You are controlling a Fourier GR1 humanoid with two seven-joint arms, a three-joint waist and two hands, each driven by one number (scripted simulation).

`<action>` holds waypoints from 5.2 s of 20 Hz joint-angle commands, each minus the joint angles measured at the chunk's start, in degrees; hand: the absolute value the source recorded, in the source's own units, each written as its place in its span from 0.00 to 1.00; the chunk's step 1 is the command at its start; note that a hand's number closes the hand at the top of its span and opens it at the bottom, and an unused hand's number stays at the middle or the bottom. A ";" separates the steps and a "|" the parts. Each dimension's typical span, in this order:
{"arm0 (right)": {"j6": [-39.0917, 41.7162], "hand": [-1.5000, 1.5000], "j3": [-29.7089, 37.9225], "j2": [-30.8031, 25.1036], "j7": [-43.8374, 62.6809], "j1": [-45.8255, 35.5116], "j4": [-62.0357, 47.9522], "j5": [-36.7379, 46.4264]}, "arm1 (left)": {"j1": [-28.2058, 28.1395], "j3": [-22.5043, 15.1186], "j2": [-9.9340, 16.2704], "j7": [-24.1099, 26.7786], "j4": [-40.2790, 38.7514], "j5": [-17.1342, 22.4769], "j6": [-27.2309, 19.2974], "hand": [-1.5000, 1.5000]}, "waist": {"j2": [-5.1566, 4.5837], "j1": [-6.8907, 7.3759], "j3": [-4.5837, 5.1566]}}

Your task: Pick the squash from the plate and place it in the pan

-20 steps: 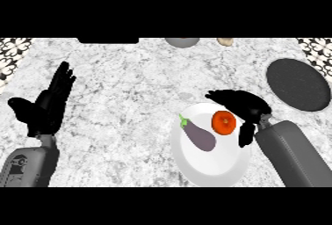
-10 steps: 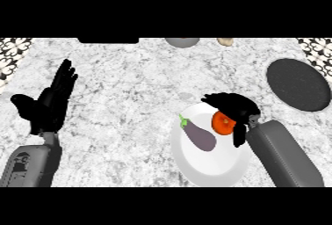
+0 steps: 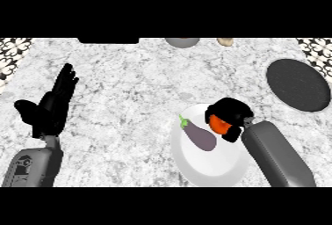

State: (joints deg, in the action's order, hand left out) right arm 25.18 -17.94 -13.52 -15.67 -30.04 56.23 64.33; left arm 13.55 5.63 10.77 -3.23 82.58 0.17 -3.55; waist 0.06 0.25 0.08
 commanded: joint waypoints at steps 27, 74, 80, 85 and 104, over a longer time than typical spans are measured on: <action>-13.65 1.00 9.37 13.16 36.44 18.13 49.02 3.74 | -1.72 2.84 1.55 1.04 0.75 1.01 2.17 0.50 | 0.17 -1.10 -0.05; -29.09 0.00 57.35 -24.77 -11.09 -11.51 -44.42 -20.38 | 3.26 -1.95 -2.89 -2.19 2.25 -0.76 1.30 0.50 | -2.44 4.54 -0.76; -30.86 0.00 64.75 -24.05 -18.68 -12.30 -43.41 -28.09 | 1.20 -1.12 -2.09 -0.47 2.06 -0.61 1.83 0.50 | -1.90 3.80 -0.72; -23.61 0.00 70.28 -26.63 -23.60 -10.30 -44.91 -34.39 | 0.67 -0.29 -1.93 1.10 0.67 -1.30 0.90 0.50 | -1.46 2.29 -0.54; 6.57 0.00 67.82 -33.63 -33.66 8.82 -39.58 -43.03 | 0.28 0.51 -2.27 0.95 -0.84 -2.60 -0.78 0.50 | -0.01 -0.69 -0.05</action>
State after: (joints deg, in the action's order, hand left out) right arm 25.23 51.63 -48.47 -44.86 -23.31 14.61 22.25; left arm 13.21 6.98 9.77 -4.28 84.11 -0.64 -2.86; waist 0.02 -0.22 -0.03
